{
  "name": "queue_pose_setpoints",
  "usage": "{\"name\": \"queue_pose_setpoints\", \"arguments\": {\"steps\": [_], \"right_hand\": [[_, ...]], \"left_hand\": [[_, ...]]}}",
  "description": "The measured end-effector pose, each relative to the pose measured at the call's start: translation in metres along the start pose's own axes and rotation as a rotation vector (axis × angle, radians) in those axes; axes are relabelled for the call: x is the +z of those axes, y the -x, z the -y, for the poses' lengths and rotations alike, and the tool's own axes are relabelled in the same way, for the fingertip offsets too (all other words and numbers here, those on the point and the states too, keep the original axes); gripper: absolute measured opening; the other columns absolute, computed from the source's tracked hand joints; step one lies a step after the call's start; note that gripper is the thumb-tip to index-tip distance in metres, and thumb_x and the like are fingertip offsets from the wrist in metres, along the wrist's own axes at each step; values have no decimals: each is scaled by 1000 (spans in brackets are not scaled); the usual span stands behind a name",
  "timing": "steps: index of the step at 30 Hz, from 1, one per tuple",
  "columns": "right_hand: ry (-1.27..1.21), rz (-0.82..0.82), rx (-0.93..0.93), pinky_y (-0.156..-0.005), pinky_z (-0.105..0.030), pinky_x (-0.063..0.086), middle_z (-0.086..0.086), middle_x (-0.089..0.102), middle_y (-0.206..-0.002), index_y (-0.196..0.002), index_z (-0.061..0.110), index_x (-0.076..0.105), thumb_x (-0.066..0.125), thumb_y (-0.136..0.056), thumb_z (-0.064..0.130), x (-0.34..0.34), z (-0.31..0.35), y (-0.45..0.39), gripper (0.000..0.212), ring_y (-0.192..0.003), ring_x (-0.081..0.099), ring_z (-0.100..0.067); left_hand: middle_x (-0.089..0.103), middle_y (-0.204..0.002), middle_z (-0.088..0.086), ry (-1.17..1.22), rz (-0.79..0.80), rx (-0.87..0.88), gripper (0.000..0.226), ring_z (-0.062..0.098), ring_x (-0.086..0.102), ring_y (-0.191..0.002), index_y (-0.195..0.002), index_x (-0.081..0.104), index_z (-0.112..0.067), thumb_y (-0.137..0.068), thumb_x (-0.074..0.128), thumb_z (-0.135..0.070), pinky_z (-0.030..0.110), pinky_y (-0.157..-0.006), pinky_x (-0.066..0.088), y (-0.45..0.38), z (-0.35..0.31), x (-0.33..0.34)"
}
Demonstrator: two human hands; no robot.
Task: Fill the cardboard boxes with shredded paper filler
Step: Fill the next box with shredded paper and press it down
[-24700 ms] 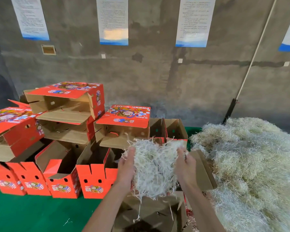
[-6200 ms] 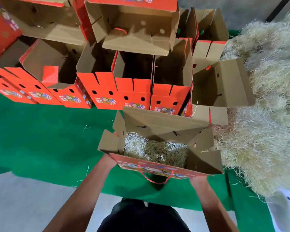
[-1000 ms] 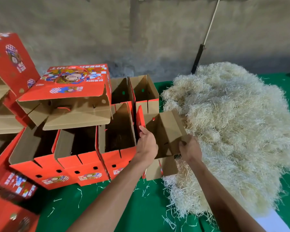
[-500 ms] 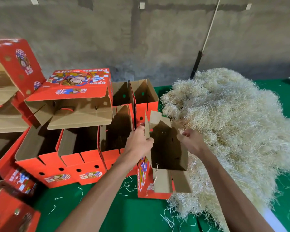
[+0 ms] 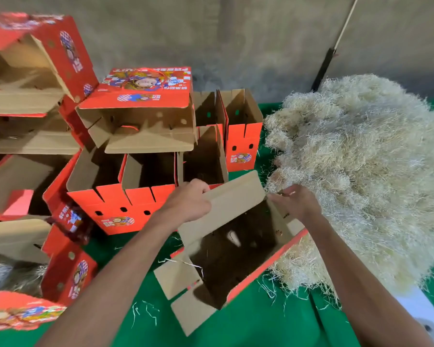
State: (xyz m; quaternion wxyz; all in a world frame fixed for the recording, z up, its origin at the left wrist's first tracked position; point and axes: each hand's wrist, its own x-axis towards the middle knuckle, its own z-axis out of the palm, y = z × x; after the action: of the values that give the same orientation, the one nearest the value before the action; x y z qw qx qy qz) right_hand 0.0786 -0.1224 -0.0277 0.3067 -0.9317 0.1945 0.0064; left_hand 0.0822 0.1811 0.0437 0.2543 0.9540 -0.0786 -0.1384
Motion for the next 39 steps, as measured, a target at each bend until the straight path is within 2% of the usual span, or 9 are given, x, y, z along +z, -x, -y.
{"name": "queue_pose_setpoints", "arguments": {"steps": [6,15,20,25,28,30,33,35,39], "right_hand": [[-111,316,-131,-66,-30,42,-10,62,-70,-83,-3,63,62,-83,72,33,24,15,75,-65,59,-23],[-202,388,-90,-63,-34,26,3,28,-55,-53,27,29,69,-63,85,54,43,28,71,-55,30,-16],[-74,527,-69,-67,-32,39,-3,44,-69,-72,22,50,54,-61,96,69,30,39,75,-64,47,-17],[-167,300,-74,-55,-30,48,0,55,-58,-65,18,51,55,-87,72,59,6,33,59,-50,51,-15],[91,-77,-92,-65,-38,61,-2,65,-67,-71,18,59,55,-94,61,45,-19,25,49,-60,61,-15],[187,-158,-72,-77,-41,61,-2,70,-98,-95,22,69,60,-89,64,41,-38,25,43,-87,66,-19],[426,86,-71,-118,-55,28,-8,41,-154,-143,28,48,57,-81,77,54,-61,27,80,-144,35,-32],[526,210,-63,-121,-61,5,-6,17,-166,-157,31,24,52,-76,83,71,-70,29,100,-153,12,-35],[527,412,15,-119,-66,6,-1,-13,-167,-158,36,-14,57,-89,66,106,-89,43,103,-153,3,-38]], "left_hand": [[52,-85,-2,-197,-88,-75,23,25,54,-84,-85,64,-29,-68,56,-15,33,-67,39,7,43,-17],[49,-81,-3,-351,-224,-68,18,25,54,-81,-90,61,-24,-77,58,-13,34,-68,37,2,77,-11],[57,-83,-10,-286,-220,75,5,16,61,-83,-92,57,-32,-91,60,-37,34,-70,47,1,59,22],[61,-119,-7,-241,-443,320,30,15,58,-111,-123,57,-27,-94,60,-22,35,-95,48,-2,51,48],[52,-112,-5,-344,-557,511,22,13,49,-104,-113,58,-20,-91,63,-16,31,-93,45,0,56,60],[52,-101,-5,-342,-575,595,16,14,46,-94,-99,56,-19,-88,68,-15,29,-86,41,5,58,69],[54,-102,-10,-295,-359,674,14,9,49,-94,-101,56,-23,-92,66,-29,25,-88,44,18,58,92],[53,-118,-15,-265,-167,609,33,3,48,-109,-118,55,-30,-98,50,-54,23,-99,41,27,60,109],[38,-144,-24,-175,9,454,66,-4,34,-132,-143,38,-39,-91,31,-79,21,-111,26,37,68,136]]}}
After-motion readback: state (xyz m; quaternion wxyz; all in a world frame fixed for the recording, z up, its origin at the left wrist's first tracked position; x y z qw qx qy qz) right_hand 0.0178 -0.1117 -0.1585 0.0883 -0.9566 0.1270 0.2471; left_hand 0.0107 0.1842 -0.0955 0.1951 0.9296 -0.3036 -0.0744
